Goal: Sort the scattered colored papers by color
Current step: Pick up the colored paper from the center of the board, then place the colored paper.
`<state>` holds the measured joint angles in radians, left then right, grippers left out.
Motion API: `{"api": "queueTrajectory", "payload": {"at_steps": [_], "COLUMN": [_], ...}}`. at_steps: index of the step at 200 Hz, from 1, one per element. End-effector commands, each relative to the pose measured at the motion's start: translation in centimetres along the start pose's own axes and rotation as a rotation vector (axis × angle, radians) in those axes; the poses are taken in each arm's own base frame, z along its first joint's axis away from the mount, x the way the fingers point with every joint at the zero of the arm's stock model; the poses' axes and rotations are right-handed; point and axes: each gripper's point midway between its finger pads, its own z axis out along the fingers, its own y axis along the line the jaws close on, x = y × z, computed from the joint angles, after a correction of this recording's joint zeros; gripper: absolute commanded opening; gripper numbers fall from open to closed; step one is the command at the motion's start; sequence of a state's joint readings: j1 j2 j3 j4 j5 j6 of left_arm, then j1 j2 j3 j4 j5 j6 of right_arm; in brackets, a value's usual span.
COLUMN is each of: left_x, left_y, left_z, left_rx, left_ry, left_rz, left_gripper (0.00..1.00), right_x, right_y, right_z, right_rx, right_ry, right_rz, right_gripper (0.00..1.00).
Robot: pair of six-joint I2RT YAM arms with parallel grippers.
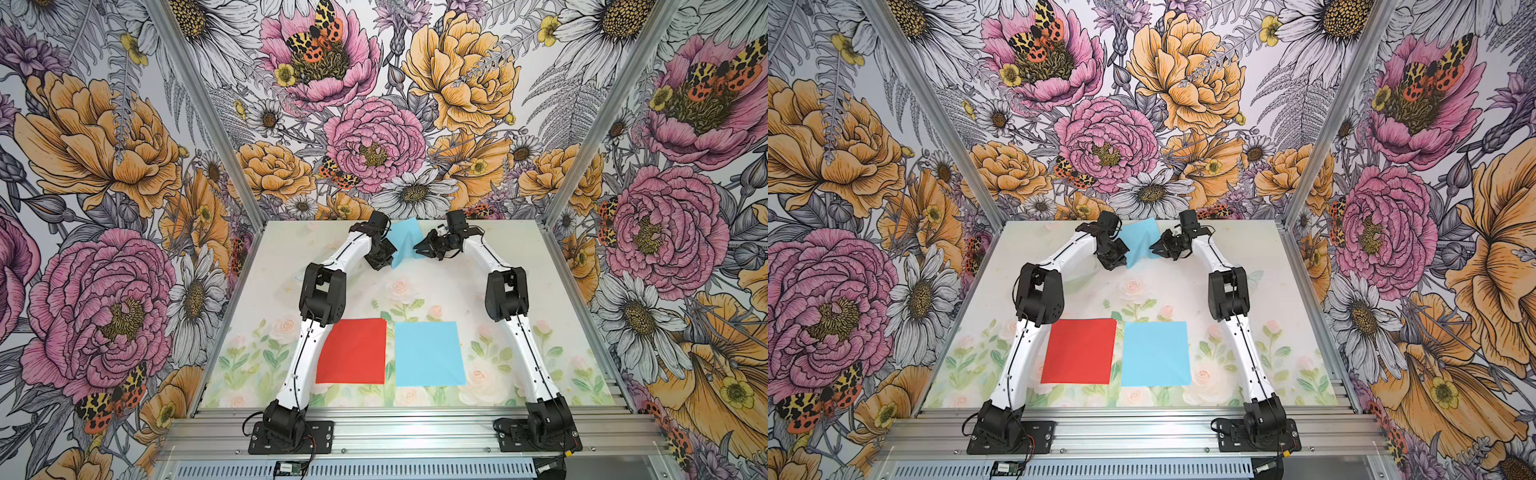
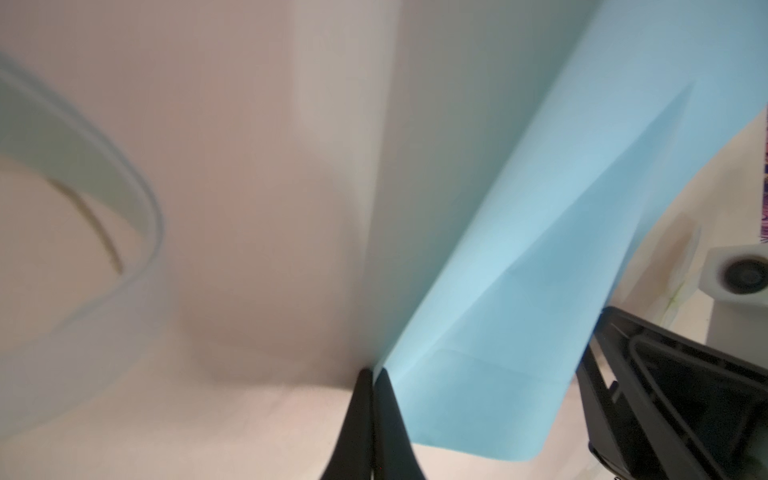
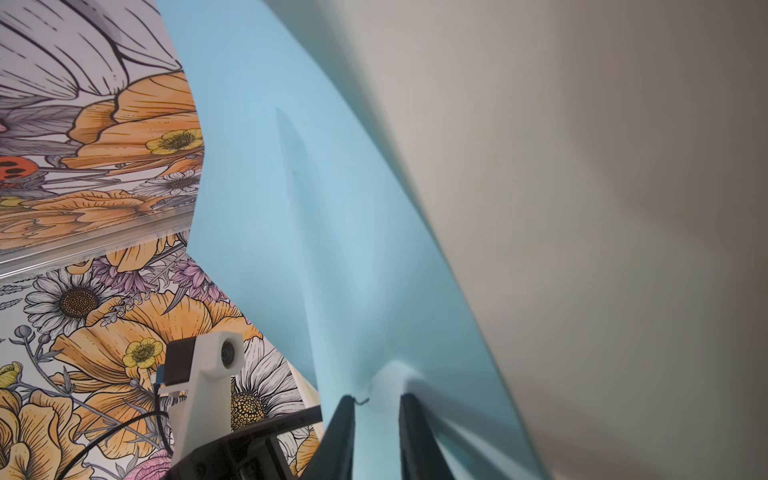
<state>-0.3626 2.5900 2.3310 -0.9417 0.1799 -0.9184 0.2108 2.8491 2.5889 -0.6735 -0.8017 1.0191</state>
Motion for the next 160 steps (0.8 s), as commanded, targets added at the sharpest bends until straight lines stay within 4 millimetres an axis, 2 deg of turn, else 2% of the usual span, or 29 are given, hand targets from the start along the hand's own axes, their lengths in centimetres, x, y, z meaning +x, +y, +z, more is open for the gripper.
{"api": "queueTrajectory", "payload": {"at_steps": [1,20,45,76,119,160], "left_x": [-1.7,-2.4,-3.1,-2.2,-0.5,0.1], "left_y": [1.6,-0.3,-3.9,-8.1,-8.7,-8.3], "left_z": [-0.6,-1.4,-3.5,-5.2,-4.9,-5.5], "left_rx": [-0.087,-0.035,0.071,0.262,0.336,0.331], "left_ry": [-0.08,-0.101,-0.138,-0.089,0.009,0.025], "left_rz": [0.067,0.112,0.238,0.362,0.397,0.407], "left_gripper": [0.0,0.0,0.0,0.0,0.0,0.0], "right_x": [1.2,1.2,1.3,1.1,0.8,0.8], "right_y": [-5.4,-5.2,-4.9,-4.0,-2.3,-0.8], "right_z": [1.9,1.8,1.7,1.5,0.5,-0.6], "right_rx": [0.128,0.123,0.118,0.1,0.078,0.055], "right_ry": [0.041,0.042,0.043,0.039,0.024,0.02], "right_rz": [0.106,0.104,0.101,0.093,0.067,0.037], "right_gripper": [0.23,0.23,0.23,0.24,0.24,0.26]}}
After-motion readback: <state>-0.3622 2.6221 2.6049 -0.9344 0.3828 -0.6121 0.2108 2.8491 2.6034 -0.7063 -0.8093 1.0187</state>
